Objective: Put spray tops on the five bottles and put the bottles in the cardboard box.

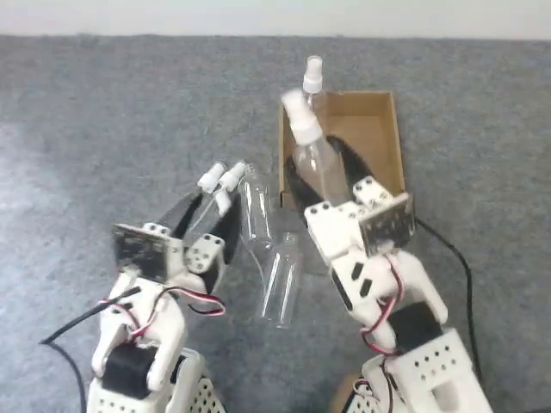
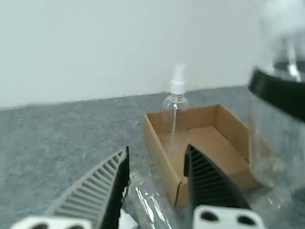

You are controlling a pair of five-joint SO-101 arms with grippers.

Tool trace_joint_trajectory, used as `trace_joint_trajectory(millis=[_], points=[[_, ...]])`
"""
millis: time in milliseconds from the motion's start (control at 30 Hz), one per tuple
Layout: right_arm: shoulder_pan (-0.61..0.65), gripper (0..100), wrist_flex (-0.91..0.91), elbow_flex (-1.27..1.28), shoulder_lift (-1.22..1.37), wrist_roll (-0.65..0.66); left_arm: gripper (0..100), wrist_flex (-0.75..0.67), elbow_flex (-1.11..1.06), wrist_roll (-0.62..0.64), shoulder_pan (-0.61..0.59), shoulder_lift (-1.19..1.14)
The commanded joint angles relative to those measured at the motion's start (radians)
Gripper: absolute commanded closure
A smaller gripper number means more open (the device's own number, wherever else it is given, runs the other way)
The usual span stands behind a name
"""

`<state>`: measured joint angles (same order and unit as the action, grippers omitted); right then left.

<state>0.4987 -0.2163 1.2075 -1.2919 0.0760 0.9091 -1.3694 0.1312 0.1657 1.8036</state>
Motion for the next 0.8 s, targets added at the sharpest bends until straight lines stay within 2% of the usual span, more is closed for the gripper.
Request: trace_joint_trajectory(millis=[0,167,367,500,767], points=[[-0.013,99.2,-0.054,-0.259,0.196,-0.017,79,-0.072,-0.048,-0.06,0.098,0.006],[0.007,99.2,-0.053,-0.394,0.432,-0.17,69,-0.058,-0.053,-0.061,0.141,0.008],[0.165,99.2,-0.054,-0.445,0.596,-0.175,69,-0.058,-0.056,-0.061,0.133,0.008],[0.186,99.2,-0.101,-0.454,0.579,-0.173,69,-0.064,-0.079,-0.063,0.133,0.011],[0.216,99.2,-0.381,-0.499,0.426,-0.126,69,-0.066,-0.087,-0.063,0.117,0.011]])
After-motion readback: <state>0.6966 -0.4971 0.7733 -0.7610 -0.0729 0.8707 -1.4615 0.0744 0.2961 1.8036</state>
